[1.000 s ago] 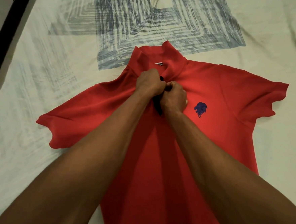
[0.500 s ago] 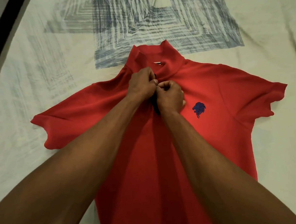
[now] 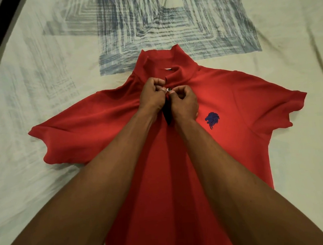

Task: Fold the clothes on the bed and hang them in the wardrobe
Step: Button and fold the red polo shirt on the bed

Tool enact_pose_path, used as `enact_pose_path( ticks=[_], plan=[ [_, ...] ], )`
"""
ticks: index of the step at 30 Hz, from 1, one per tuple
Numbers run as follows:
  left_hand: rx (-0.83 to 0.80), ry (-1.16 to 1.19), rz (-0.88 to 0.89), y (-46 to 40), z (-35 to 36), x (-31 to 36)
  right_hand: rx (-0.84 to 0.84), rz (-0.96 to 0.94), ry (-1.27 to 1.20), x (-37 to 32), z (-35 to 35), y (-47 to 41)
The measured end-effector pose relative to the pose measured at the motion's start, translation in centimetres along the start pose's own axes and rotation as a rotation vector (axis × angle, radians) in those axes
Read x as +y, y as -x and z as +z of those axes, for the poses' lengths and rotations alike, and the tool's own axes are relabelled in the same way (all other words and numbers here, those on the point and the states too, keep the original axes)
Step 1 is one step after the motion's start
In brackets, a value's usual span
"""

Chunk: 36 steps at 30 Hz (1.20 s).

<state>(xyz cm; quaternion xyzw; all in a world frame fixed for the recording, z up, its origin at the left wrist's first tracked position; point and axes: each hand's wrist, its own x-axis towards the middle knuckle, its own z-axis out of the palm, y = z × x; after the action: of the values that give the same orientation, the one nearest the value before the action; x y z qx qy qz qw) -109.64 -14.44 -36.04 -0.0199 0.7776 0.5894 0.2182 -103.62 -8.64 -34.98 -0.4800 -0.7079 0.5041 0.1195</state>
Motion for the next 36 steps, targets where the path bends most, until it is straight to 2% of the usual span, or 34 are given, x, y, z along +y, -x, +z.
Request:
enact_pose_path(
  ticks=[3,9,14,18,21,24,26,30,34,36],
  plan=[
    [-0.019,-0.005,-0.037,-0.3,-0.1,0.1,-0.020,0.015,0.033,-0.3,0.0,-0.1],
    [-0.191,-0.169,-0.065,-1.0,-1.4,1.2,-0.070,-0.040,0.011,0.3,-0.1,0.1],
    [-0.396,-0.438,-0.172,-2.5,-2.2,3.8,-0.079,-0.037,0.061,0.4,-0.1,0.0],
    [-0.551,-0.554,-0.240,-3.7,-2.3,5.9,-0.062,0.003,0.067,0.3,-0.3,-0.1],
    [-0.646,-0.793,-0.178,-4.2,-1.9,7.0,-0.059,0.006,0.087,0.6,-0.2,-0.4],
    [-0.658,-1.003,-0.030,-4.3,-1.4,7.1,-0.056,0.033,0.125,0.4,0.1,-1.0],
    [-0.638,-0.981,0.007,-4.5,-1.5,6.5,-0.056,0.047,0.145,0.3,0.2,-1.2],
    [-0.567,-0.784,-0.027,-4.8,-2.4,5.1,-0.049,0.052,0.176,0.4,0.4,-1.3],
    [-0.583,-0.628,-0.072,-5.4,-2.7,4.6,-0.066,0.066,0.216,0.1,0.4,-1.5],
    [-0.580,-0.623,-0.072,-5.4,-2.7,4.6,-0.074,0.089,0.236,-0.2,0.2,-1.6]
  ],
)
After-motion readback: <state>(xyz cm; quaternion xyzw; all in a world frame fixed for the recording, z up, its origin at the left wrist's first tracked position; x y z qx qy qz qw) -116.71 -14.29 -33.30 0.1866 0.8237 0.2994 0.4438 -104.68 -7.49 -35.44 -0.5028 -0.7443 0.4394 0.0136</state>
